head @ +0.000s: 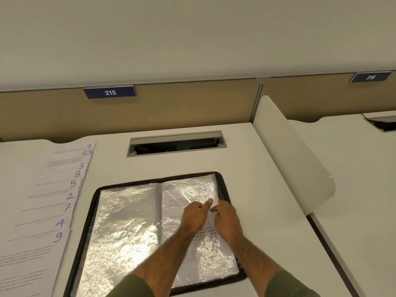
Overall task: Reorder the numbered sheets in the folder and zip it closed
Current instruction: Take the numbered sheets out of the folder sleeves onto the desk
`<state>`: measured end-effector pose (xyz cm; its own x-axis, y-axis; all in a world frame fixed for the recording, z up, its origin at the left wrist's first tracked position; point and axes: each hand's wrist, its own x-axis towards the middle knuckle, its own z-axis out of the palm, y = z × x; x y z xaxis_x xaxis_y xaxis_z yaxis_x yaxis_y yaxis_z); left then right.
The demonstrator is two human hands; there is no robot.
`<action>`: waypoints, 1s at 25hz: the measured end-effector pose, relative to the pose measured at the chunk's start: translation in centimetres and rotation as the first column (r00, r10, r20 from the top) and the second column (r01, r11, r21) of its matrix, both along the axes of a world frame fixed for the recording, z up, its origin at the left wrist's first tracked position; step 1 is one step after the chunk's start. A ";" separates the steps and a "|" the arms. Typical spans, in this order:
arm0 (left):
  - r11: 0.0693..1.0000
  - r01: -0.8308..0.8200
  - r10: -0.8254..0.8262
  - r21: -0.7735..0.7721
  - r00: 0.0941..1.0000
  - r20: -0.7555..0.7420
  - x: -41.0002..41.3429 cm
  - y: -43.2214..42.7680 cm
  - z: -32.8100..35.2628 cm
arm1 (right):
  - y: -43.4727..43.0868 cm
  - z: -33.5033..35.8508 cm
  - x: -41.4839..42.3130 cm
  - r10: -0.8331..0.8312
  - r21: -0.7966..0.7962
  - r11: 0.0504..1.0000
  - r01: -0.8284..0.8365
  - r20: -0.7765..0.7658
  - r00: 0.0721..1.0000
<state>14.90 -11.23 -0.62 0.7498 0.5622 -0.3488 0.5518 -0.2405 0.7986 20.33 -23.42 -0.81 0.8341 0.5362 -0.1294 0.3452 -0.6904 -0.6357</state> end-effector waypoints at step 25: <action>0.984 -0.065 0.079 -0.164 0.993 0.083 -0.8 5.9 4.1 | -0.9 0.6 0.2 0.047 0.184 0.981 -0.060 0.078 0.996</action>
<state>14.14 -5.29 3.48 0.7417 0.5577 -0.3727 0.4879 -0.0673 0.8703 20.49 -24.30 -0.24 0.8071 0.5893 0.0370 0.4286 -0.5417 -0.7231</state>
